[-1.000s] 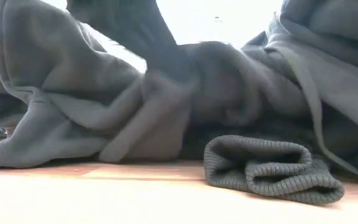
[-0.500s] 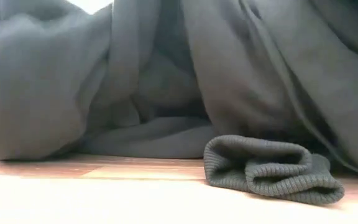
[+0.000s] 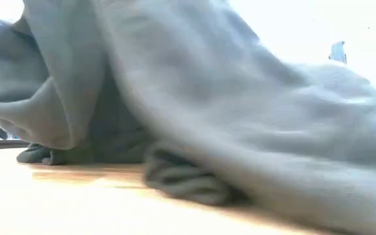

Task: Sort clothes
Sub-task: Put the black hoodie into the white laundry bin

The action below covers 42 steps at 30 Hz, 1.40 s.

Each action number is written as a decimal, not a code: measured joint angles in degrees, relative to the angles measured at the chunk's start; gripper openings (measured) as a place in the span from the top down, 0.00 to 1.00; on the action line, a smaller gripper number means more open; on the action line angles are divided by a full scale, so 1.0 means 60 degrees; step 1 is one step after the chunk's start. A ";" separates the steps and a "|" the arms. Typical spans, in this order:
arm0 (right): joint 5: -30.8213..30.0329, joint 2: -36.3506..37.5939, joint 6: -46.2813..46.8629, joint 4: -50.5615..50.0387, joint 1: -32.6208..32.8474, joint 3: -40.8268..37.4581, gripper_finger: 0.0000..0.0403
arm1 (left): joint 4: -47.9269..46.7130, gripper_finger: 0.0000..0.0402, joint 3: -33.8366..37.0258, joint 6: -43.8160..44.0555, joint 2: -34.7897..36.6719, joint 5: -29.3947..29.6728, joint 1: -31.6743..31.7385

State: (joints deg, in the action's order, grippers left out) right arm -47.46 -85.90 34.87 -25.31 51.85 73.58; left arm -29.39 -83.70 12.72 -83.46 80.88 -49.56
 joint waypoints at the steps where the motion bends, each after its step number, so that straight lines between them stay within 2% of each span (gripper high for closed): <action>1: -0.0004 -0.0117 0.0112 -0.0106 -0.0029 0.0000 0.61 | 0.0015 0.96 0.0000 -0.0013 0.0042 -0.0083 0.0020; 4: 0.0094 -0.0540 0.0581 -0.0506 -0.0228 -0.0003 0.61 | 0.0014 0.96 0.0000 -0.0015 0.0100 -0.0285 0.0004; 13: 0.1630 -0.1830 0.0971 -0.0658 -0.0498 -0.0003 0.61 | -0.0095 0.95 0.0015 0.0072 -0.0128 -0.0647 0.0003; 17: 0.1955 -0.2486 0.1039 -0.0772 -0.0527 -0.0003 0.61 | -0.0111 0.95 0.0096 0.0104 -0.0237 -0.0825 -0.0009; 22: 0.2443 -0.2711 0.1410 -0.1364 -0.0729 -0.0007 0.61 | -0.0286 0.95 0.0106 0.0332 -0.0271 -0.1224 -0.0015; 26: 0.2536 -0.2688 0.1082 -0.1274 -0.0860 -0.0007 0.61 | -0.0444 0.95 0.0109 0.0334 -0.0270 -0.1270 -0.0015; 29: 0.3045 -0.2685 0.0025 -0.1377 -0.0917 -0.0007 0.61 | -0.0447 0.95 0.0079 0.0282 -0.0270 -0.1272 0.0049; 31: 0.3089 -0.2685 -0.0311 -0.1391 -0.0950 -0.0007 0.61 | -0.0491 0.95 -0.0126 0.0225 -0.0273 -0.1451 0.0108; 37: 0.3001 -0.2763 -0.0932 -0.1860 -0.1110 -0.0007 0.61 | -0.0538 0.95 -0.0950 -0.0270 -0.0073 -0.2853 0.0130; 42: 0.2666 -0.2950 -0.0934 -0.2215 -0.1145 -0.0021 0.61 | -0.0517 0.95 -0.1422 -0.0435 0.0300 -0.3389 0.0134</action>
State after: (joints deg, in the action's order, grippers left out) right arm -31.46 -103.60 29.27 -38.60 44.98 73.45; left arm -32.50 -92.23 10.10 -81.66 60.54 -48.75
